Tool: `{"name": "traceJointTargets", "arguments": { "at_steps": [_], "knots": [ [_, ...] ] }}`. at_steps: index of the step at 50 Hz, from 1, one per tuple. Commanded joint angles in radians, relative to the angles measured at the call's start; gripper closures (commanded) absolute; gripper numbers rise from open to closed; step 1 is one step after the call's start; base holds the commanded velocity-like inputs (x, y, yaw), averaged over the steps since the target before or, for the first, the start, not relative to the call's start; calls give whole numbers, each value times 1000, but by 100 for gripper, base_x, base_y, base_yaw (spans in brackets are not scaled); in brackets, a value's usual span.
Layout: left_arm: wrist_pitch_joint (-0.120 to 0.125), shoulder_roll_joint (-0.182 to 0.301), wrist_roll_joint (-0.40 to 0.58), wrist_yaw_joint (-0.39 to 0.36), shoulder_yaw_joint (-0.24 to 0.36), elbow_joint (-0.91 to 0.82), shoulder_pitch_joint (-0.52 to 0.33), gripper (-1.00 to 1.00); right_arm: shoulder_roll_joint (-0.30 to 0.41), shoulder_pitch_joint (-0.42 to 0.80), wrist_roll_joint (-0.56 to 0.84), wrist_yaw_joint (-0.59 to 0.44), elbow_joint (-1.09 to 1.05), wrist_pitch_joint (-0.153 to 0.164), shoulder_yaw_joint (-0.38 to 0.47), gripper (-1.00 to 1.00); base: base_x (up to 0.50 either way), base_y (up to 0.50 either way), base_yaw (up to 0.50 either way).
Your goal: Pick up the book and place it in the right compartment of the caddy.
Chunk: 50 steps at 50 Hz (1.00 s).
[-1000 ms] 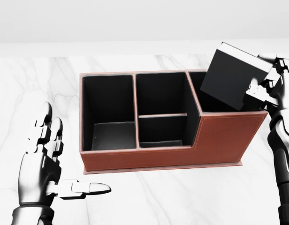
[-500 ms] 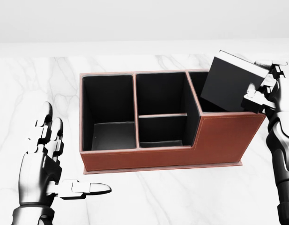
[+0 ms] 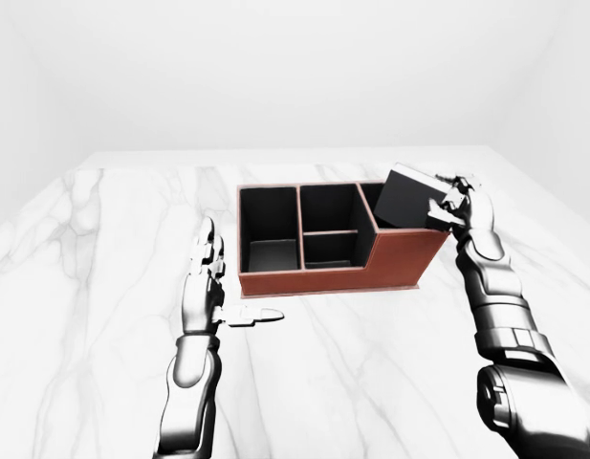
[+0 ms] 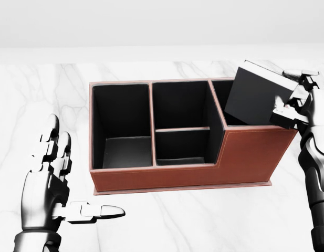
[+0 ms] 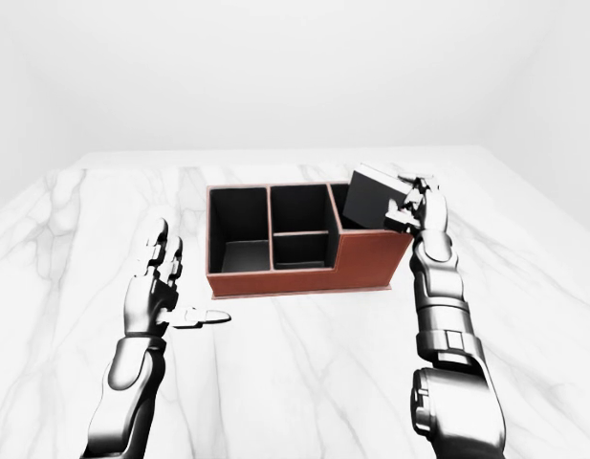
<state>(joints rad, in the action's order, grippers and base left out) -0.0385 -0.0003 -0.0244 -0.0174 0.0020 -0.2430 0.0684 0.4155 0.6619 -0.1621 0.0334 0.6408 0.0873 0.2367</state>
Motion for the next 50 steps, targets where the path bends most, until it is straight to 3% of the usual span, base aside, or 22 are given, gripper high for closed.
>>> {"name": "traceJointTargets", "arguments": {
  "at_steps": [1, 2, 3, 20, 30, 34, 50],
  "knots": [
    [-4, 0, 0, -1, 1, 6, -2, -100, 5, 12, -52, 9, -41, 0, 17, -53, 0, 0, 0],
    [-4, 0, 0, -1, 0, 6, -2, -100, 4, 11, -51, 9, -40, 0, 18, -53, 0, 0, 0],
    [-3, 0, 1, 0, 0, 6, -2, -100, 5, 15, -52, 9, -36, 0, 19, -100, 0, 0, 0],
    [-2, -1, 2, 1, -2, 4, -1, -100, 7, 25, -47, 8, -12, 0, 15, -100, 0, 0, 0],
    [-12, 1, 1, -1, 1, 20, -5, -100, 62, 69, -104, 40, -325, 0, 52, -100, 0, 0, 0],
    [-6, 0, 1, -1, 0, 13, -5, -100, 88, 95, -134, 52, -439, 0, 68, -100, 0, 0, 0],
    [-7, 0, 4, 0, -2, 12, -3, -100, 174, 156, -226, 107, -622, 0, 109, -100, 0, 0, 0]
  ]
}}
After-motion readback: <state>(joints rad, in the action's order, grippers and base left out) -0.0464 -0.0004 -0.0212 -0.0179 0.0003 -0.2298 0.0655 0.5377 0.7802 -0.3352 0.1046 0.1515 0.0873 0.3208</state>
